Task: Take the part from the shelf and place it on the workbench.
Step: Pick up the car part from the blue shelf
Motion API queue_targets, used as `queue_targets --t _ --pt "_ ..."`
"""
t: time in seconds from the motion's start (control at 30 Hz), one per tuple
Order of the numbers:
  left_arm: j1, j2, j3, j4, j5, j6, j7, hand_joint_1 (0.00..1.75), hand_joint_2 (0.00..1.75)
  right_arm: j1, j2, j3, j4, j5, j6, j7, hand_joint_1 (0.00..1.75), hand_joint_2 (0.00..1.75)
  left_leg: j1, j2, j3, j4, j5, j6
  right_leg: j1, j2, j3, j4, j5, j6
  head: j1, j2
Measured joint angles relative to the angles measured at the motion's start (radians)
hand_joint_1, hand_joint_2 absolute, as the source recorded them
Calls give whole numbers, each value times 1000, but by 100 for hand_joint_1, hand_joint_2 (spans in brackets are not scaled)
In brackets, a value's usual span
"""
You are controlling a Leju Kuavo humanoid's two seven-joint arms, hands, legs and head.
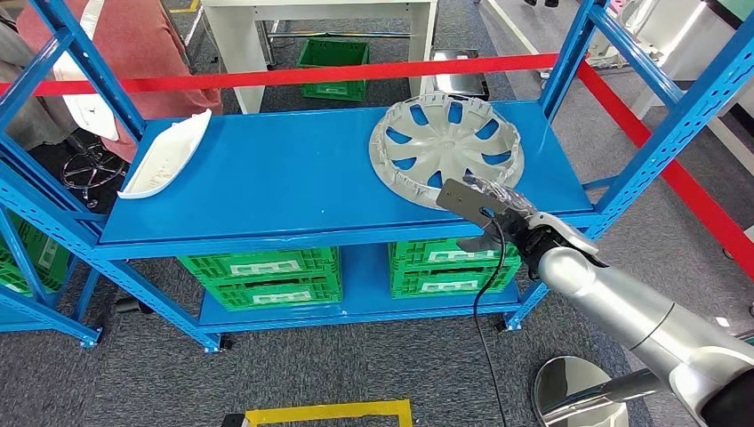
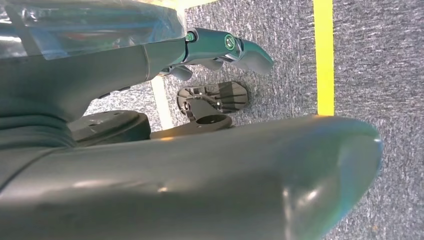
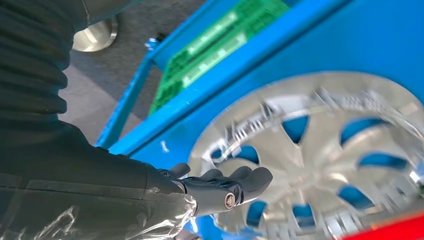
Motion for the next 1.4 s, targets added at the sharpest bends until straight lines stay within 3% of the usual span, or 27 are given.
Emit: queue_targets --t 0.17,0.43,0.63,0.8,1.2,1.4 --pt "0 2 -8 0 3 -1 1 0 0 -4 -6 41 14 0 64 54 0 175 0 0 0 0 0 0 0 0 0 0 0 0 0 0" --pt "1 7 -17 0 10 -1 3 0 0 22 -32 102 41 0 84 80 0 175 0 0 0 0 0 0 0 0 0 -1 0 0 0 0" --pt "4 8 -26 0 19 0 2 0 0 52 -48 122 51 4 35 71 0 175 0 0 1 0 0 0 0 0 0 -1 0 0 0 0" --pt "12 8 -30 0 35 2 -8 0 0 84 -53 96 48 49 -67 -2 0 175 0 0 1 0 0 0 0 1 0 -1 0 0 0 0" --pt "13 8 -36 0 55 -2 -16 0 0 69 -75 12 -20 39 -66 -18 0 175 0 0 1 0 0 0 0 1 1 -1 1 1 0 0" --pt "12 6 -38 0 70 -2 -20 0 0 23 -78 -23 -91 30 -113 -24 0 175 0 0 1 0 0 0 0 1 1 -1 1 1 0 0"
